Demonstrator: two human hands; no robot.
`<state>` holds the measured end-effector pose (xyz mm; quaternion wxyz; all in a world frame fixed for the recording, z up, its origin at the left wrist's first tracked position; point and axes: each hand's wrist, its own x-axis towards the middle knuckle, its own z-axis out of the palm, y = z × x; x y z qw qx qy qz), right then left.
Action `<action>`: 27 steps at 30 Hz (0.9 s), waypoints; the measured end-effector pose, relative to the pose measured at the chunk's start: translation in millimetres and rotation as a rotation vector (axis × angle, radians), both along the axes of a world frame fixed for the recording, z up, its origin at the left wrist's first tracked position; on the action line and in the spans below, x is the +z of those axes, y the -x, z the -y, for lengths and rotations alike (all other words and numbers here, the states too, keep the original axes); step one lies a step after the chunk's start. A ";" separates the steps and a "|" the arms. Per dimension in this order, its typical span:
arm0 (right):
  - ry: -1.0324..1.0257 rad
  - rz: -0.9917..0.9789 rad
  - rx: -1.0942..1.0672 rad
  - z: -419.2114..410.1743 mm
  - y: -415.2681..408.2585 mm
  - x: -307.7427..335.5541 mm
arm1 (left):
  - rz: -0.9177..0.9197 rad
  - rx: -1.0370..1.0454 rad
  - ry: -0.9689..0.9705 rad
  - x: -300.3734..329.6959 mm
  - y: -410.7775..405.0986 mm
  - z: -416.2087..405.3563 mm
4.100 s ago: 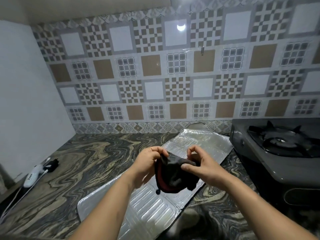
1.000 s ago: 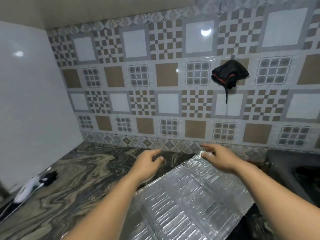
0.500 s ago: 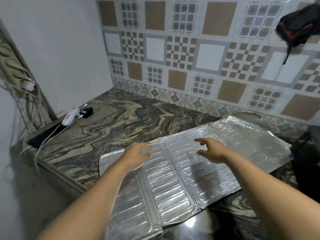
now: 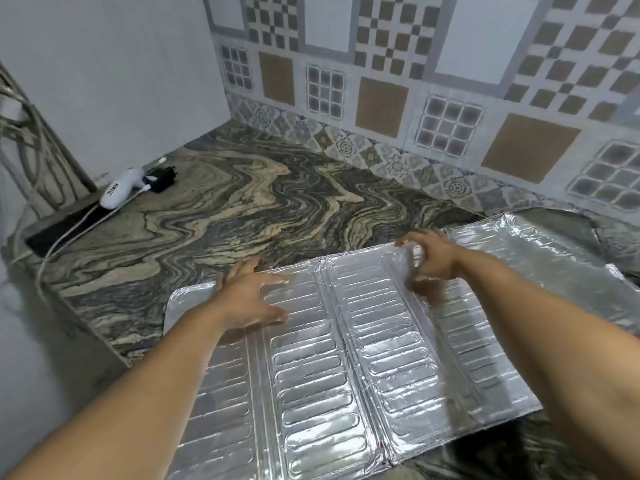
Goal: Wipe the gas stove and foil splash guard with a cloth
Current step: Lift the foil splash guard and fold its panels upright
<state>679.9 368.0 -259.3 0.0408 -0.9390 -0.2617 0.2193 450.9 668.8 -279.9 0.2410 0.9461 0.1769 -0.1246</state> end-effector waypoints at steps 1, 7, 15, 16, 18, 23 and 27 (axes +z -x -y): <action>0.042 0.000 0.025 0.7 -8.1 1.1 | -0.011 0.001 -0.009 -0.7 -0.8 -0.7; 0.165 -0.035 0.077 -5.0 -30.0 7.3 | -0.026 -0.013 -0.075 1.3 -6.5 0.6; 0.146 0.064 0.124 -3.8 -37.5 15.7 | 0.038 -0.051 -0.203 15.4 -11.3 -3.4; 0.119 0.070 0.126 -2.6 -37.5 17.1 | 0.052 -0.054 -0.189 19.1 -9.8 -4.7; 0.062 0.070 0.144 0.8 -35.1 24.6 | 0.064 -0.057 -0.165 25.3 -7.5 -6.2; -0.087 0.088 0.099 -8.4 -24.2 58.7 | 0.123 -0.020 -0.161 46.9 1.8 -18.2; -0.209 0.183 0.128 -21.6 -19.7 92.1 | 0.201 0.017 -0.191 78.4 9.5 -35.0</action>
